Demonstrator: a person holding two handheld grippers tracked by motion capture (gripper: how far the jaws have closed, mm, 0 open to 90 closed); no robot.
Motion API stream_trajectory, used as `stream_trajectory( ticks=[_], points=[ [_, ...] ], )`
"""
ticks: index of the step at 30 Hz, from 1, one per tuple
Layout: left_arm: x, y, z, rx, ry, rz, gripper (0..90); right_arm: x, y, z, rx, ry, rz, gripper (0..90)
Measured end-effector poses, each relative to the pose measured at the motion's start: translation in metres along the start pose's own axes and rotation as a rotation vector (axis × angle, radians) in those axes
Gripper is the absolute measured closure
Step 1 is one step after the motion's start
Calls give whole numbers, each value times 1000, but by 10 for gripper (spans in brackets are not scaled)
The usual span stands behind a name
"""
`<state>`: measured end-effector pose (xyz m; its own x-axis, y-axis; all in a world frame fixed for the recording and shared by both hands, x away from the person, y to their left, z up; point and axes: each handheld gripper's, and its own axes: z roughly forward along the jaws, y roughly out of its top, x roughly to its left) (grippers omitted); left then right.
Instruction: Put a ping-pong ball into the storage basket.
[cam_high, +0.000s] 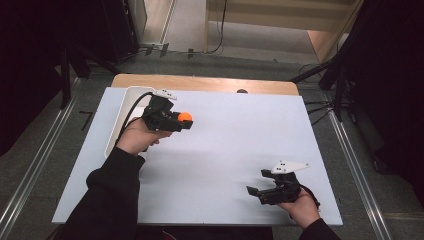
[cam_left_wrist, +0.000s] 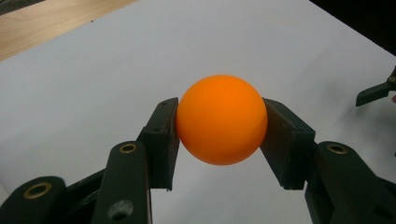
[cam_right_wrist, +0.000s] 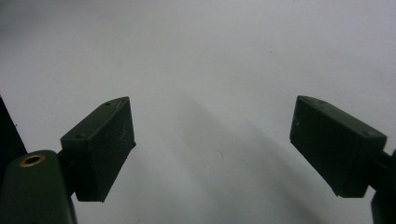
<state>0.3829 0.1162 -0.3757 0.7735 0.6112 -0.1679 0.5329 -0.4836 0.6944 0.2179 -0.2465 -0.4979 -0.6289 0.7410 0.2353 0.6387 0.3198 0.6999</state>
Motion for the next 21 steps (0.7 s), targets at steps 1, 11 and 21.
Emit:
stream_trajectory(
  ticks=[1,11,21],
  points=[
    [1,0,-2,-1,8,-5,504,0,0,0,-1,0,0,124],
    [8,-1,-10,4,25,-19,503,0,0,1,0,0,-3,124],
    [13,-2,-17,-3,42,-25,503,0,0,1,2,-2,-5,124]
  ],
)
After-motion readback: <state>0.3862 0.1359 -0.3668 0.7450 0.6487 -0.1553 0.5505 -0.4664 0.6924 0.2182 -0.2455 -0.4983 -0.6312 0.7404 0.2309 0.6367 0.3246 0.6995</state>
